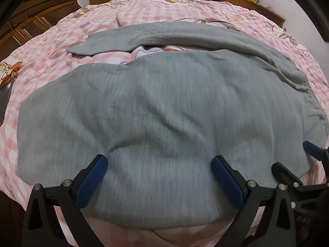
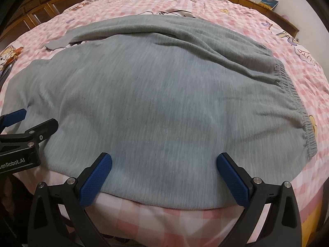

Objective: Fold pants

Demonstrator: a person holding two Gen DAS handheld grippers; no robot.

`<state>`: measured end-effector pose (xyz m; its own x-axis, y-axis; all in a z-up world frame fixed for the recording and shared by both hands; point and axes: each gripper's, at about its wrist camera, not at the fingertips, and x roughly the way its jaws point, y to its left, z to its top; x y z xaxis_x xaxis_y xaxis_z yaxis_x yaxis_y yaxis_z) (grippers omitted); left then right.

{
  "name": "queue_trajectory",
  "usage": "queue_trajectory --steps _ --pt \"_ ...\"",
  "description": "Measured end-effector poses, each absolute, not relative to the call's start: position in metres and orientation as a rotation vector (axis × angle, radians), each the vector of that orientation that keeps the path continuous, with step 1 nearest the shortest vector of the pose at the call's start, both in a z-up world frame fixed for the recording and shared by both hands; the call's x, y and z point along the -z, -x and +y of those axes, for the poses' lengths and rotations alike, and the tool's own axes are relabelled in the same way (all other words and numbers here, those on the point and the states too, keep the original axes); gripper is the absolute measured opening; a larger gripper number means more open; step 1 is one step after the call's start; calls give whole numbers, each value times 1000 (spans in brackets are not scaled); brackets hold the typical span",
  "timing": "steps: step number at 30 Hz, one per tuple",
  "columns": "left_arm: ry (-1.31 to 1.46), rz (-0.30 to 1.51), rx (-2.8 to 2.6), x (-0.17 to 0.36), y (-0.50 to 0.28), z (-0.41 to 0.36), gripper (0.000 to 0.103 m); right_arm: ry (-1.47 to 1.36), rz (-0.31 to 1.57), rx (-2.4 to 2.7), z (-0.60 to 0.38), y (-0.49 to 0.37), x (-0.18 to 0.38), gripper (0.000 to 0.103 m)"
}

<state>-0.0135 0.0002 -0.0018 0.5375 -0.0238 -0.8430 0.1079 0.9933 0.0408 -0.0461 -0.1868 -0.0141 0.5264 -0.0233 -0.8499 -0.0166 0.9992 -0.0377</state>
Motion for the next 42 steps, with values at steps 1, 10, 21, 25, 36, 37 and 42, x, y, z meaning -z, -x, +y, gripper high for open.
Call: queue_trajectory --steps 1,10,21,25,36,37,42 --pt "-90 1000 80 1 13 1 103 40 1017 -2 -188 47 13 103" --pt "-99 985 123 -12 19 2 103 -11 997 -45 -212 53 -5 97" --pt "-138 956 134 -41 -25 -1 103 -112 975 63 -323 13 -45 97" --pt "-163 948 145 -59 -59 -5 103 -90 989 93 -349 -16 -56 97" --pt "-201 961 141 -82 -167 -6 103 -76 1054 92 -391 -97 -56 95" --pt "-210 963 142 -82 -176 -7 103 -75 1057 94 -392 -100 -56 95" --pt "-221 988 175 -74 -212 -9 103 -79 1076 120 -406 -127 -51 95"
